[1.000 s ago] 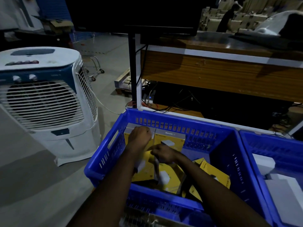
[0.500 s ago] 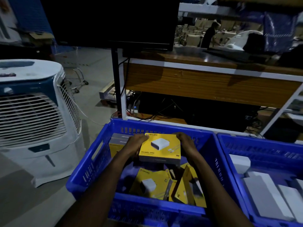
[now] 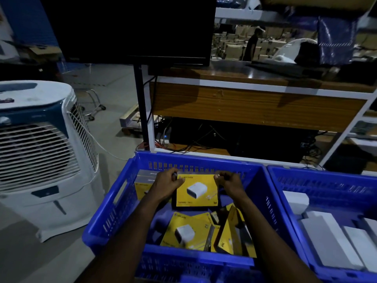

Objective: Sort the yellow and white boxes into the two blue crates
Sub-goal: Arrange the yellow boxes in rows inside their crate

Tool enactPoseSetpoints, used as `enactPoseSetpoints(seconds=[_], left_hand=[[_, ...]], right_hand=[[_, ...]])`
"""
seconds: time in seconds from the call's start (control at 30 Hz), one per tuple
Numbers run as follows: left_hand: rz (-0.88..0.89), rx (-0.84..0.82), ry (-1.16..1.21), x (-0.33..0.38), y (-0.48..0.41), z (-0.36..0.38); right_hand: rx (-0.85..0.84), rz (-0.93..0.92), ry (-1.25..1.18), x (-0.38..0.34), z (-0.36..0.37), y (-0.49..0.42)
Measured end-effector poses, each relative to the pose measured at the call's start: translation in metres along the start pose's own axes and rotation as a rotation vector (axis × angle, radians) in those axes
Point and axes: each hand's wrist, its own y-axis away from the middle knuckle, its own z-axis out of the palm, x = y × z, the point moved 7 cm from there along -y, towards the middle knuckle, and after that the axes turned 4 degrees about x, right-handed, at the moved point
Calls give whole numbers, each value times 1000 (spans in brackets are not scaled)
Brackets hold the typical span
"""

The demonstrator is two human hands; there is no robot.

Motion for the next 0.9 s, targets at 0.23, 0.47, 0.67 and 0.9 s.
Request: enactPoseSetpoints(seconds=[0.23, 0.47, 0.67, 0.9], left_hand=[[-17, -54, -188, -14, 1, 4], [-160, -113, -21, -26, 8, 14], [-154, -157, -145, -36, 6, 19], [-45, -214, -308, -33, 5, 23]], right_hand=[[-54, -37, 146, 32, 10, -18], [-100, 56, 196, 20, 22, 1], [-182, 82, 192, 33, 30, -6], [-202, 109, 265, 26, 34, 1]])
